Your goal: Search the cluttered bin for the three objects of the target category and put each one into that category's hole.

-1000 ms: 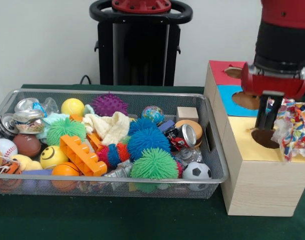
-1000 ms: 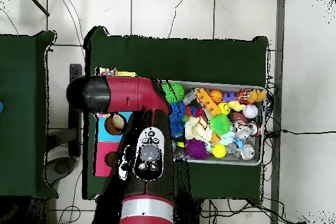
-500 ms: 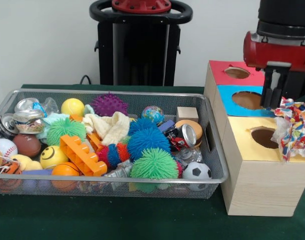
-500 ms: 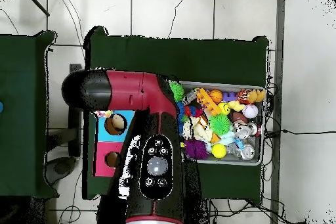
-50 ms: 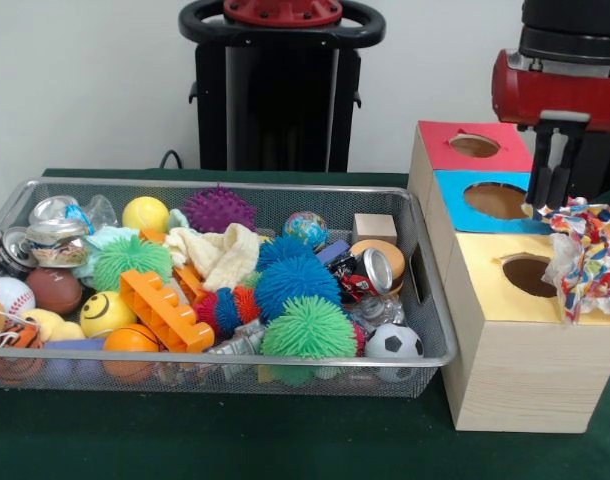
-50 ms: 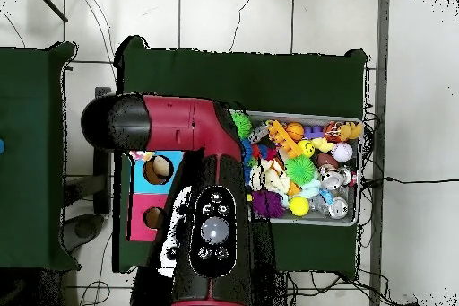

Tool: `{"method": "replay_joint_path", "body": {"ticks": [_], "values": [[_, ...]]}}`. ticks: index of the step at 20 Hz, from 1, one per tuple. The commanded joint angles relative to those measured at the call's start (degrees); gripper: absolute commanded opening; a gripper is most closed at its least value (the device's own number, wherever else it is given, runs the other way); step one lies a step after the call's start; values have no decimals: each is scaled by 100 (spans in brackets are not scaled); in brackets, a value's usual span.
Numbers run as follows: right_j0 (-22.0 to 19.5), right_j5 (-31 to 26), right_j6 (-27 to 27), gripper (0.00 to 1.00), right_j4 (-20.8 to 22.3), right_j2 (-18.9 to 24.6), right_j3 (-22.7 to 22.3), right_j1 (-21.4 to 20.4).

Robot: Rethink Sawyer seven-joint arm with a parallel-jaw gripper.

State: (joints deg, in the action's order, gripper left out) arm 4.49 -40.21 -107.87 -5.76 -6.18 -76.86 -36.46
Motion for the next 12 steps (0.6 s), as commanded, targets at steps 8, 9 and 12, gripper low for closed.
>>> {"method": "replay_joint_path", "body": {"ticks": [8, 9, 12], "values": [[-12, 112, -746, 0, -165, 577, -802, 184], [21, 109, -785, 0, -154, 554, -791, 175], [82, 50, -838, 0, -115, 494, -765, 120]]}}
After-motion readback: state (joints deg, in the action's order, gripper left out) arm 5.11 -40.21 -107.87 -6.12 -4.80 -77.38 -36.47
